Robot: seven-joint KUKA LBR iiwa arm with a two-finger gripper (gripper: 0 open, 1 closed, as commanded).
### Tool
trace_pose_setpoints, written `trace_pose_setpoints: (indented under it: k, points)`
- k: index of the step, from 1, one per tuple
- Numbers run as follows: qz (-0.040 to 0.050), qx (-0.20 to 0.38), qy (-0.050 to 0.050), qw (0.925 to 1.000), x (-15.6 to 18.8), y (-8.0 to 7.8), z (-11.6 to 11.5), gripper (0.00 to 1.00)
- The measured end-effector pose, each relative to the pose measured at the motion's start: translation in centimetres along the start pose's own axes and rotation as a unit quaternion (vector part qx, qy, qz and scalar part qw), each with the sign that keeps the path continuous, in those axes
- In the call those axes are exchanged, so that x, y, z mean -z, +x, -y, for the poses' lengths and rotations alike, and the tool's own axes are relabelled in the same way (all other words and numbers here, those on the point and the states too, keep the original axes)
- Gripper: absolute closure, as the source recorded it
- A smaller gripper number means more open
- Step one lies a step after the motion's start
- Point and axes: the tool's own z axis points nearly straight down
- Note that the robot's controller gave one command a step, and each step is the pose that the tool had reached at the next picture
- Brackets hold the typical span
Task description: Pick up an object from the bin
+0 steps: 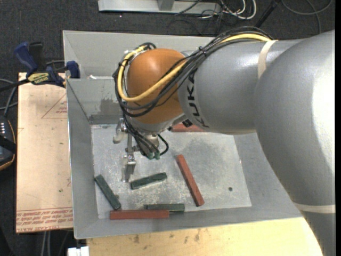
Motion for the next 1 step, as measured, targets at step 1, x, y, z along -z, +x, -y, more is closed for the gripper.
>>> trace_pose_setpoints:
  k: [1]
  points:
    - [-0.0007, 0.134, 0.0, 0.9909, -4.77, 1.03, 3.82, 0.0]
